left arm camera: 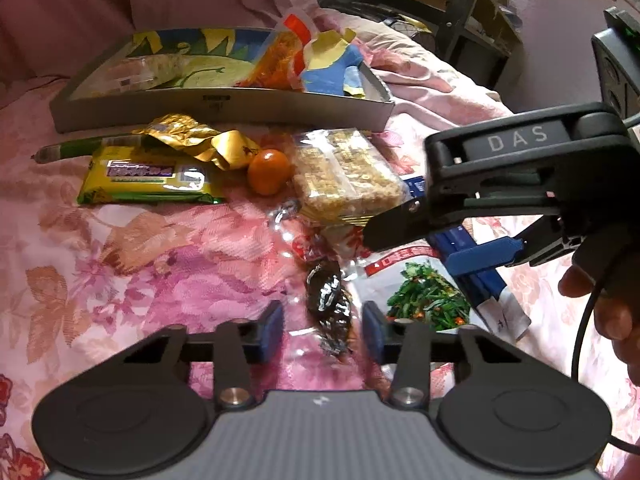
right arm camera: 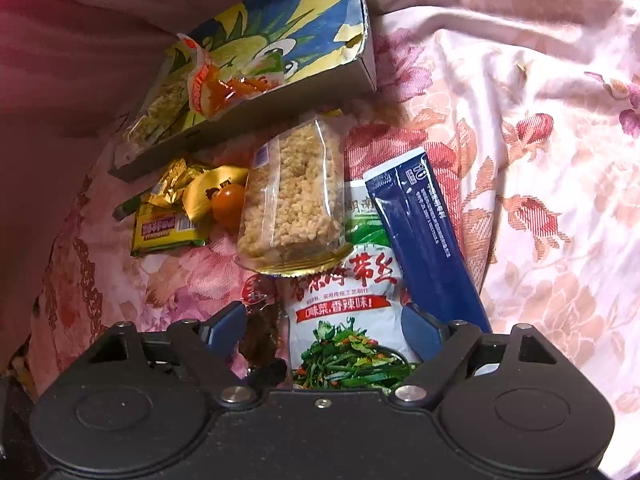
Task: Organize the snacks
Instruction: 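Lower the left tool onto the dark wrapped candy while the right tool reaches the green vegetable pouch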
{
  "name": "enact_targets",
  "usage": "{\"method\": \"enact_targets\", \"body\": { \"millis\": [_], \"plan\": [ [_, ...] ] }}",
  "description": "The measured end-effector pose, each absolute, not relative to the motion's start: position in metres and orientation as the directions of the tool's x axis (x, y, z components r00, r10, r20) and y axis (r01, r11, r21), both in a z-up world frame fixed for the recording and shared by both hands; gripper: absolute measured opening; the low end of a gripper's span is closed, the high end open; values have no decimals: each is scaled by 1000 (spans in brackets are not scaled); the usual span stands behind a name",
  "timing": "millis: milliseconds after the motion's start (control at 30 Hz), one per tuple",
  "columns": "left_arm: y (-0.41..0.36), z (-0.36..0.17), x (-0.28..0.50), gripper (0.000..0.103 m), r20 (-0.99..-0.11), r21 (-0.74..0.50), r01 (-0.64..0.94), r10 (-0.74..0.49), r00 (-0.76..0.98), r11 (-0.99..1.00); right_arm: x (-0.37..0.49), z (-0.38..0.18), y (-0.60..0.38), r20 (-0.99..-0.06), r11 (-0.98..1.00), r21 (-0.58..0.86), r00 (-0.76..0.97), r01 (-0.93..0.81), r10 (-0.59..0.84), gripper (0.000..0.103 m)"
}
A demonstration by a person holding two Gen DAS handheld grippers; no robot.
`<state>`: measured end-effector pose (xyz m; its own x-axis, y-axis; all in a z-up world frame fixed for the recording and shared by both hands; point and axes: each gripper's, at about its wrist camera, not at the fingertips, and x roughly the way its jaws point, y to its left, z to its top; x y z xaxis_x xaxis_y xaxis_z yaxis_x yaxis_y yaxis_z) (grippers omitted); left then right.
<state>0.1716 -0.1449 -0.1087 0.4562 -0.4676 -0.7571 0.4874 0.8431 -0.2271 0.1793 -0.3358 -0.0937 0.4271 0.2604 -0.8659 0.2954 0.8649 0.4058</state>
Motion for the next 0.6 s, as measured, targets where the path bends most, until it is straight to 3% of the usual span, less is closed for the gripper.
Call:
{"method": "enact_targets", "body": {
  "millis": [100, 400, 600],
  "plan": [
    [-136, -108, 176, 36, -763, -277, 437, -472, 441, 856, 180, -95, -339, -864, 858, 411, 431, 307, 260, 84],
    [-121, -107, 181, 40, -772, -323, 362, -464, 435, 875, 179, -102, -337, -881, 875, 374, 411, 307, 232, 85],
    [-139, -108, 179, 59, -766, -222, 440, -435, 473, 870, 180, -104, -334, -884, 877, 366, 411, 311, 223, 85]
  ]
}}
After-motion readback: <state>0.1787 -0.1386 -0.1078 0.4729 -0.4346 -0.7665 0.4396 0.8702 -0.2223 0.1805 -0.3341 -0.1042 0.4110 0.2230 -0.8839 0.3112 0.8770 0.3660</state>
